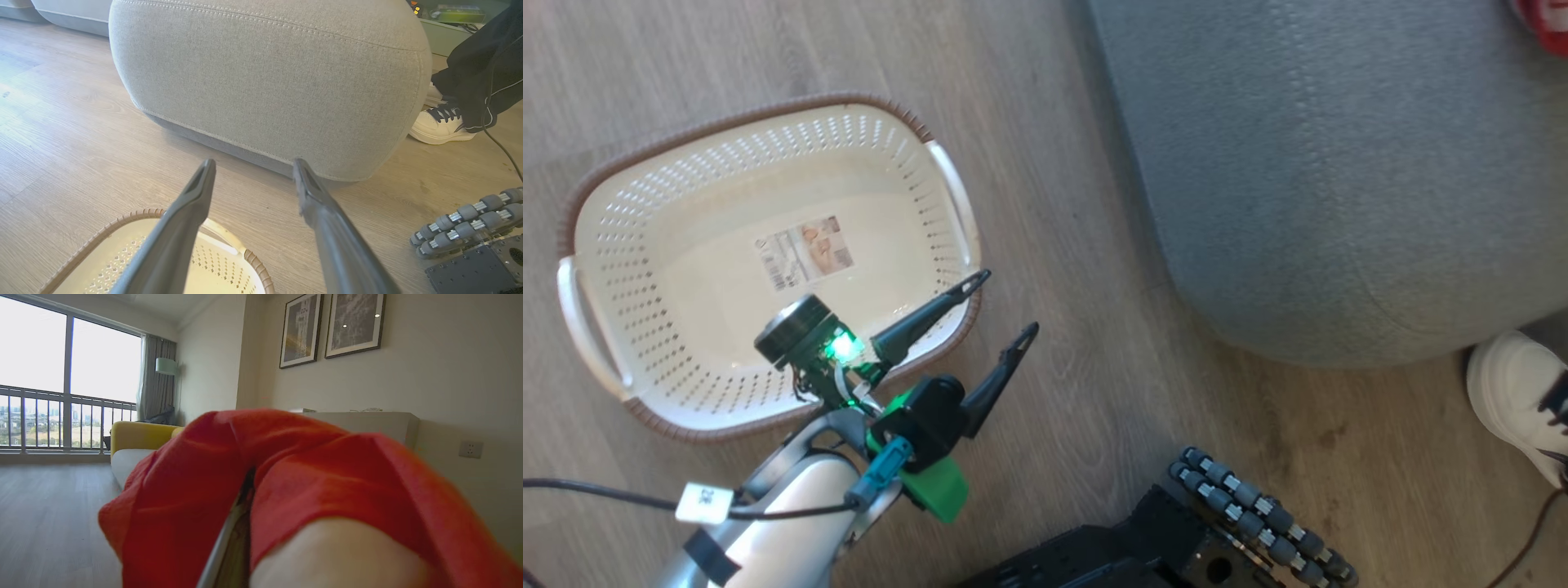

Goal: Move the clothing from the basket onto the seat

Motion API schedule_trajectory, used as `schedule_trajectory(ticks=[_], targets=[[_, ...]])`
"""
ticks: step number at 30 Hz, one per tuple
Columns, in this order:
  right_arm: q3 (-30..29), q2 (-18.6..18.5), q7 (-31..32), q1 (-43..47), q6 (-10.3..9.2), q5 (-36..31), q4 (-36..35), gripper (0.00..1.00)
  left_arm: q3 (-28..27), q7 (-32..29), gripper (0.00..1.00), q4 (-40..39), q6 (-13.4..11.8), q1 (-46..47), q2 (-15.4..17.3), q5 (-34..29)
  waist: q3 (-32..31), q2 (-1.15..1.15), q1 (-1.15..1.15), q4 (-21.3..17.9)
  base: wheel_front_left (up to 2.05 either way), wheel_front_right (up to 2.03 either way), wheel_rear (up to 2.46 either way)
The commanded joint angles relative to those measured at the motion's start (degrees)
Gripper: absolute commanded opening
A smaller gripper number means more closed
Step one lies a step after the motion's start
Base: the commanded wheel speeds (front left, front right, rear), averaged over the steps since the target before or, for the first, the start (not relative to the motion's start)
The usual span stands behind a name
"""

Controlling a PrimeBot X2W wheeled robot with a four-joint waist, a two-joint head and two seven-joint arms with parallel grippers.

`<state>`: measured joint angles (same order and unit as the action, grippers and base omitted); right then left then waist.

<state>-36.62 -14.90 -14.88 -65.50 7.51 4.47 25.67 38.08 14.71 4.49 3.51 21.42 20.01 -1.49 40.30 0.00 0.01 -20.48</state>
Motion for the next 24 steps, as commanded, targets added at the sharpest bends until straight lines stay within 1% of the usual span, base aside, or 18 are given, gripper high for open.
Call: schedule_trajectory(ticks=[1, 3, 8, 12, 15, 20, 22, 24], targets=[[-0.75, -2.1, -0.12, -1.47, -0.02, -0.72, -0.25, 0.0, -0.62, 0.29, 1.0, -2.09, -0.39, 0.6, 0.37, 0.46, 0.66, 0.0, -0.01, 0.83, 0.0, 0.0, 0.0], [-2.73, -2.9, -0.12, -3.46, -0.02, -1.56, 4.59, 0.0, -0.34, 0.29, 1.0, -2.01, -0.67, 0.55, 0.39, 0.68, 1.03, 0.0, -0.01, 1.31, 0.0, 0.0, 0.0], [-2.81, -5.71, -0.12, -5.72, -0.02, -5.12, 14.36, 0.0, 0.6, 0.29, 1.0, -2.15, -0.98, 0.76, 0.25, 0.92, 1.85, 0.0, -0.01, 2.6, 0.0, 0.0, 0.0], [-4.91, -7.38, -0.12, -7.67, -0.02, -8.25, 19.03, 0.0, 1.19, 0.29, 1.0, -2.26, -1.34, 0.92, -0.06, 1.14, 2.3, 0.0, -0.01, 3.55, 0.0, 0.0, 0.0], [-7.02, -8.24, -0.12, -8.63, -0.02, -11.13, 20.89, 0.0, 1.4, 0.29, 1.0, -2.38, -1.64, 1.11, -0.15, 1.27, 2.87, 0.0, -0.01, 4.2, 0.0, 0.0, 0.0], [-11.07, -8.09, -0.12, -9.74, -0.02, -16.59, 25.74, 0.0, 1.84, 0.29, 1.0, -1.97, -1.68, 1.43, 0.02, 1.36, 3.32, 0.0, -0.01, 5.21, 0.0, 0.0, 0.0], [-12.78, -8.25, -0.02, -10.65, -0.02, -18.7, 29.4, 0.0, 1.87, 0.29, 1.0, -2.02, -1.83, 1.75, -0.08, 1.44, 3.56, 0.0, -0.01, 5.57, 0.0, 0.0, 0.0], [-13.21, -8.09, 1.85, -11.77, -0.02, -20.46, 33.68, 0.0, 1.45, 0.29, 1.0, -1.73, -2.22, 1.78, -0.35, 1.96, 3.88, 0.0, -0.01, 5.85, 0.0, 0.0, 0.0]])
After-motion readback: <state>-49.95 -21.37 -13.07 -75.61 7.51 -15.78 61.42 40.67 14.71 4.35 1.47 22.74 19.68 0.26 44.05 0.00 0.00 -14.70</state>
